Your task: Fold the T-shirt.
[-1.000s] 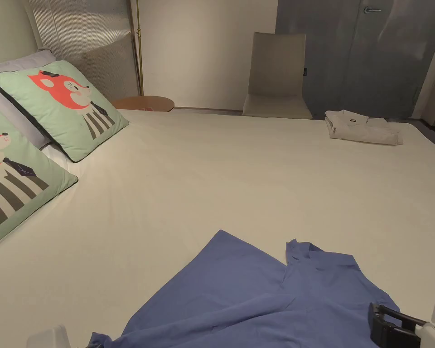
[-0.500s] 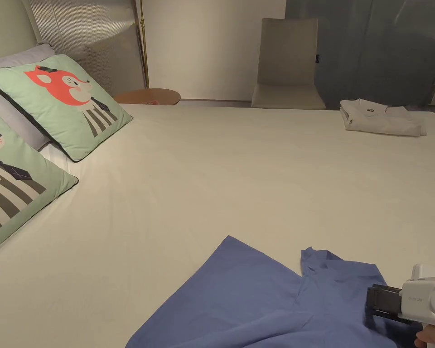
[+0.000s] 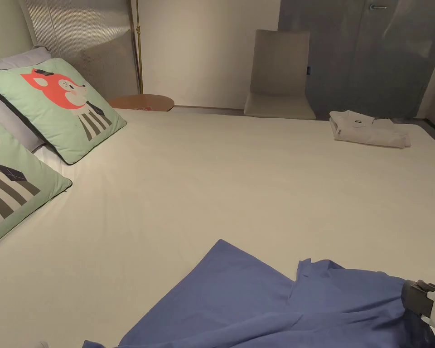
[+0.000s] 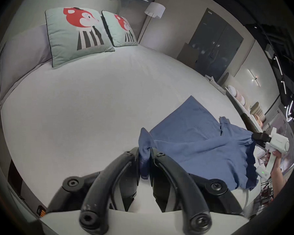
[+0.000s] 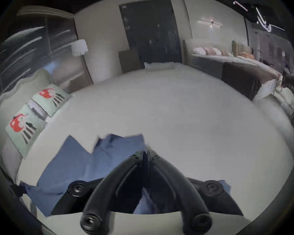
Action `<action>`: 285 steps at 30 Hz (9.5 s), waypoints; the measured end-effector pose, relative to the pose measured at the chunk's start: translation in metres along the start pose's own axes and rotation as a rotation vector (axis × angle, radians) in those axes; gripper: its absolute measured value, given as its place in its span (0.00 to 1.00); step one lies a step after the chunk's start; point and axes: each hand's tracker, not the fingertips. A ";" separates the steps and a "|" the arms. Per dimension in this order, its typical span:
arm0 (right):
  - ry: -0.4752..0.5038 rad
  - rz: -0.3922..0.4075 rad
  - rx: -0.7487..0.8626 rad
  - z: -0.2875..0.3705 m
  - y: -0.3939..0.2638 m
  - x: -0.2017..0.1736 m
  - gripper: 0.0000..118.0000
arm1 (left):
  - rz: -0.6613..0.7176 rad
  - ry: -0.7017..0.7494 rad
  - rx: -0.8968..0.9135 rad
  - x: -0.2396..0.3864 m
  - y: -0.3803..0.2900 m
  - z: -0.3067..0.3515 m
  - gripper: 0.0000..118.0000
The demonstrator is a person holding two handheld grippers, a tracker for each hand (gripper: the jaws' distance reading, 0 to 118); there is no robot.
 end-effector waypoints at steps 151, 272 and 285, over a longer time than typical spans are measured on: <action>-0.250 0.174 -0.208 0.166 -0.162 0.048 0.86 | -0.301 0.121 -0.114 -0.029 -0.056 0.039 0.72; -0.205 0.168 0.214 0.080 -0.018 0.014 0.00 | -0.236 0.052 0.250 0.046 0.076 0.000 0.00; -0.168 0.164 0.132 0.088 -0.051 0.016 0.00 | -0.232 0.029 -0.026 0.019 0.051 -0.037 0.07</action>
